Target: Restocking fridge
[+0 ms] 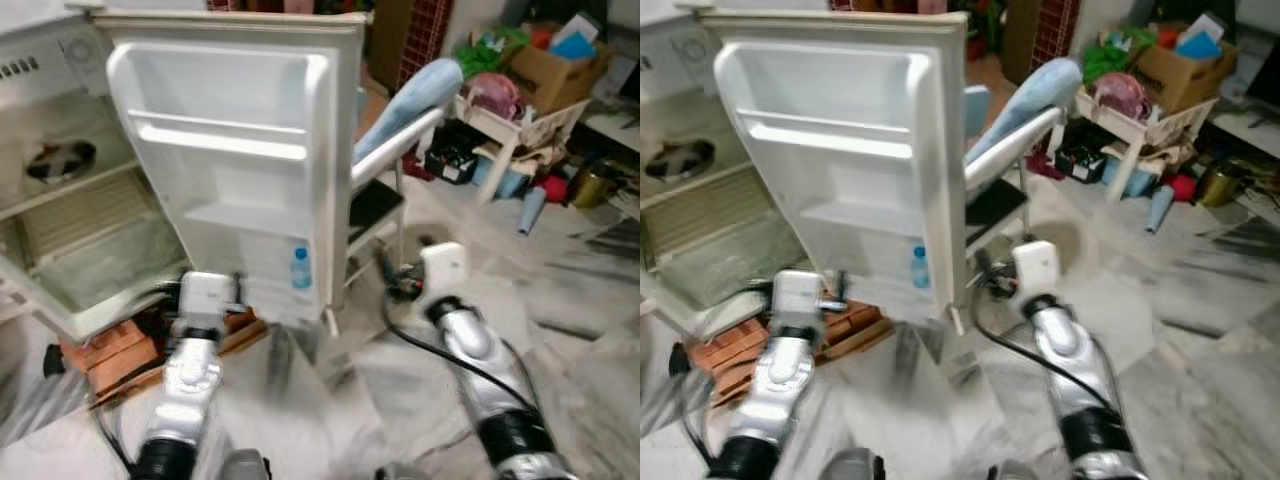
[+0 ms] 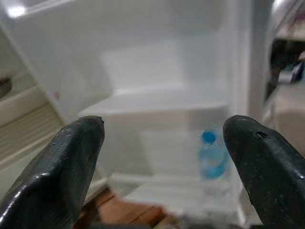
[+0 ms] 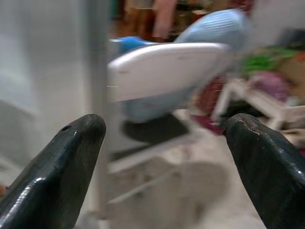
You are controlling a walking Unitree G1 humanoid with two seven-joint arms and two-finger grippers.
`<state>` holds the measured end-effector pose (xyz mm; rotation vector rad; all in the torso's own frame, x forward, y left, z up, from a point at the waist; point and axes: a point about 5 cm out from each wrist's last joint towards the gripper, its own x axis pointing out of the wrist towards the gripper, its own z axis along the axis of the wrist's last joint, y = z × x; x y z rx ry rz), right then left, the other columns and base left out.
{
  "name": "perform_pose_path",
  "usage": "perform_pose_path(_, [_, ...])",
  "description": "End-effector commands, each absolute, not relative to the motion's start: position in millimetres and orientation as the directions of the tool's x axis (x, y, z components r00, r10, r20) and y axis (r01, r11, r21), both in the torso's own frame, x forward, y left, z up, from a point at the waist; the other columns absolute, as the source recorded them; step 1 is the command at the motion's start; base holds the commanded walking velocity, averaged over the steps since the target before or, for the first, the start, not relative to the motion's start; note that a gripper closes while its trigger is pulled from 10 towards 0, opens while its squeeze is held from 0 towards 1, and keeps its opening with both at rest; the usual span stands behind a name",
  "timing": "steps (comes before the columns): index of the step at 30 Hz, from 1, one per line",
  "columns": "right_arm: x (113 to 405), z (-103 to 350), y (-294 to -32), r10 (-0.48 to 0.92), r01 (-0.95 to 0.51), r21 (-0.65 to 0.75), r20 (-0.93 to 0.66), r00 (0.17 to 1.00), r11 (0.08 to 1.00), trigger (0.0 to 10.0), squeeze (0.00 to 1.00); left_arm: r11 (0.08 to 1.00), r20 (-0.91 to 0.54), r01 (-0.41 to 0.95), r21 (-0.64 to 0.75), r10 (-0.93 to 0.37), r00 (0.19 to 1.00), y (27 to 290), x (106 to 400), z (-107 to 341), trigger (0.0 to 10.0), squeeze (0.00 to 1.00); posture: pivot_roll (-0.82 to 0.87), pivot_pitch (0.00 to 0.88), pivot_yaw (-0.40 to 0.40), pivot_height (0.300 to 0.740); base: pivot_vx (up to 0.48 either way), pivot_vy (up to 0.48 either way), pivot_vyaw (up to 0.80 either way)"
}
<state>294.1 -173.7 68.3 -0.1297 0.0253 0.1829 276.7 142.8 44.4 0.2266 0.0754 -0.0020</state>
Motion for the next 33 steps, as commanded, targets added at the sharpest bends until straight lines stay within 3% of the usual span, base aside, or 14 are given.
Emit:
perform_pose_path(1, [299.8, 76.9, -155.0, 0.229, -0.227, -0.111, 0.007, 0.973, 0.968, 10.0, 0.00, 0.968, -0.073, -0.036, 0.249, 0.056, 0.996, 158.6, 275.2, 43.6, 10.0, 0.00, 0.06, 0.000, 0.038, 0.740, 0.259, -0.398, 0.80])
perform_pose_path(15, [301.2, 84.7, -142.0, 0.314, -0.305, -0.143, 0.045, 0.948, 0.942, 10.0, 0.00, 0.969, -0.078, -0.049, 0.244, 0.069, 0.995, 158.3, 273.8, 41.5, 10.0, 0.00, 0.05, 0.000, 0.040, 0.740, 0.293, -0.320, 0.80])
perform_pose_path(21, [298.9, 84.8, -137.1, 0.359, -0.349, -0.150, 0.045, 0.932, 0.925, 10.0, 0.00, 0.970, -0.087, -0.068, 0.233, 0.090, 0.992, 160.2, 274.2, 40.8, 10.0, 0.00, 0.05, 0.000, 0.041, 0.740, 0.306, 0.000, 0.80])
perform_pose_path(33, [297.6, 81.4, -132.4, 0.386, -0.377, -0.162, 0.025, 0.922, 0.912, 10.0, 0.00, 0.974, -0.111, -0.080, 0.213, 0.106, 0.988, 161.0, 273.8, 38.3, 10.0, 0.00, 0.05, 0.000, 0.041, 0.740, 0.000, 0.000, 0.80])
